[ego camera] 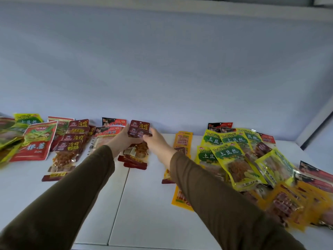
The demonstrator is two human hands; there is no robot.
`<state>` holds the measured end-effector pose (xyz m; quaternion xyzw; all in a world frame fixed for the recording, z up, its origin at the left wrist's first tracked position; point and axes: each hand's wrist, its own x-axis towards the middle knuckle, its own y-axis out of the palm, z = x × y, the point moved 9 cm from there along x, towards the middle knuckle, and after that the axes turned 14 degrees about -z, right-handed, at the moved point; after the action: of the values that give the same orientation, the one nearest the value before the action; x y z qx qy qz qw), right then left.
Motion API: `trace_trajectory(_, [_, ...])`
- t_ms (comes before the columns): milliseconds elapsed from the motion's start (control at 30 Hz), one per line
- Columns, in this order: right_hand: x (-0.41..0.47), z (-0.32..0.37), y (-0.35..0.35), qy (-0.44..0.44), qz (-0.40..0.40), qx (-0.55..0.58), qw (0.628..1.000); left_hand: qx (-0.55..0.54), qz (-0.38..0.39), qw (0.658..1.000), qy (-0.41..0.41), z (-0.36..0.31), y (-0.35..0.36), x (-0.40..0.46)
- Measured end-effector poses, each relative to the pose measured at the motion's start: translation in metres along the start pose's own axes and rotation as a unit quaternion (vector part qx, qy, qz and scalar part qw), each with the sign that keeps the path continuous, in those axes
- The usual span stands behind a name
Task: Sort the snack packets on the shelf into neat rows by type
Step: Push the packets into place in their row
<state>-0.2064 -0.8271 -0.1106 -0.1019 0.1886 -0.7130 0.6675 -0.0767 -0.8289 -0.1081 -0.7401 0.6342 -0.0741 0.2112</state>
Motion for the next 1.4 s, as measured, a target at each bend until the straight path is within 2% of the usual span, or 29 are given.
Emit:
trace_trajectory(133, [0.018,-0.023,0.028,0.059,-0.088,0.033,0.994,0.072,-0.069,0.994,0.049,-0.002,-0.009,0.003])
trace_trajectory(233, [0.014,-0.032,0.036,0.069,-0.128,0.099,0.984,0.093,-0.058,0.993,0.049,0.009,-0.005,0.003])
trace_trajectory(333, [-0.001,-0.024,0.047,0.049,-0.111,0.158,0.980,0.142,-0.048,0.986,0.071,0.014,0.001,0.007])
trace_trajectory(433, [-0.014,-0.013,0.054,0.044,-0.083,0.194,0.976,0.191,-0.065,0.978,0.048,0.020,-0.003,0.012])
trace_trajectory(600, [-0.020,-0.017,0.041,0.087,-0.041,0.235,0.967,0.185,-0.070,0.979,0.055,0.020,-0.003,0.008])
trace_trajectory(667, [-0.024,-0.012,0.034,0.073,-0.026,0.235,0.969,0.179,-0.088,0.978,0.064,0.018,-0.009,0.006])
trace_trajectory(800, [-0.036,0.003,0.012,0.004,-0.022,0.191,0.981,0.172,-0.128,0.973,0.090,0.004,-0.020,-0.002])
trace_trajectory(933, [-0.041,0.016,-0.049,-0.101,-0.068,0.144,0.982,0.157,-0.153,0.963,0.159,-0.026,-0.011,-0.030])
trace_trajectory(1033, [-0.038,0.007,-0.111,-0.145,-0.120,0.079,0.979,0.128,-0.128,0.962,0.203,-0.046,0.013,-0.056])
trace_trajectory(1167, [-0.036,-0.016,-0.177,-0.150,-0.154,0.009,0.977,0.099,-0.053,0.973,0.201,-0.046,0.058,-0.069])
trace_trajectory(1267, [-0.044,-0.036,-0.188,-0.148,-0.125,-0.076,0.978,0.131,0.000,0.975,0.180,-0.037,0.093,-0.070])
trace_trajectory(1333, [-0.053,-0.052,-0.176,-0.150,-0.062,-0.152,0.975,0.158,0.027,0.974,0.160,-0.030,0.110,-0.068])
trace_trajectory(1400, [-0.060,-0.070,-0.161,-0.155,-0.004,-0.254,0.955,0.189,0.038,0.970,0.151,-0.023,0.119,-0.063])
